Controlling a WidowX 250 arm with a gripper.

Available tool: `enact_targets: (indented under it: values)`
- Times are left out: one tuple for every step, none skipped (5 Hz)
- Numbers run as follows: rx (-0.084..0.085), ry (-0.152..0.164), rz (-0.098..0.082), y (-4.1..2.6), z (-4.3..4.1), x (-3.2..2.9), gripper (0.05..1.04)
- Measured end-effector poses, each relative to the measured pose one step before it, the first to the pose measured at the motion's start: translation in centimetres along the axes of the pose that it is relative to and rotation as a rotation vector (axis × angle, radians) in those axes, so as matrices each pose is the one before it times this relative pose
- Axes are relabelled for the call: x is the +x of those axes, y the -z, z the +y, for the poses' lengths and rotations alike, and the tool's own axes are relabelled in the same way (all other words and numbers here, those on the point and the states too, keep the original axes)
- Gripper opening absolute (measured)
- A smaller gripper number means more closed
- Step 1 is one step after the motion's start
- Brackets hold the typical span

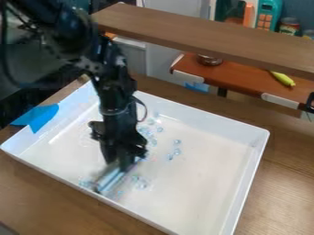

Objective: Sweep into pile

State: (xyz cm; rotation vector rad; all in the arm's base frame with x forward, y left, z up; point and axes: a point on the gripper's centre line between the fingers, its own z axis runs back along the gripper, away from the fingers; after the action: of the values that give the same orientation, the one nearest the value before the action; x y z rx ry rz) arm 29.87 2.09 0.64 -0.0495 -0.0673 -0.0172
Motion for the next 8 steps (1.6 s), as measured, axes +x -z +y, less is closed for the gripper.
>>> enact_targets:
  values:
    - [-0.0024,0.0165,-0.0091,0.147,-1.807,0.236,0.364]
    - [-0.0024,-0.0059,-0.0374,-1.363,1.196,0.341,0.364]
    - [0.019,-0.0279,-0.0467,-1.664,4.797,1.016,0.364]
    - [0.019,-0.0057,-0.0633,-1.266,4.218,0.878,0.364]
    - [0.0618,0.0571,-0.037,1.474,3.398,-0.35,0.364]
    - [0.0472,0.0409,-0.0034,1.435,0.539,-1.171,0.364]
    - [0.0317,0.0264,0.0197,1.512,-0.858,-0.977,0.364]
    - [0.037,0.0049,0.006,0.316,-1.554,0.356,0.364]
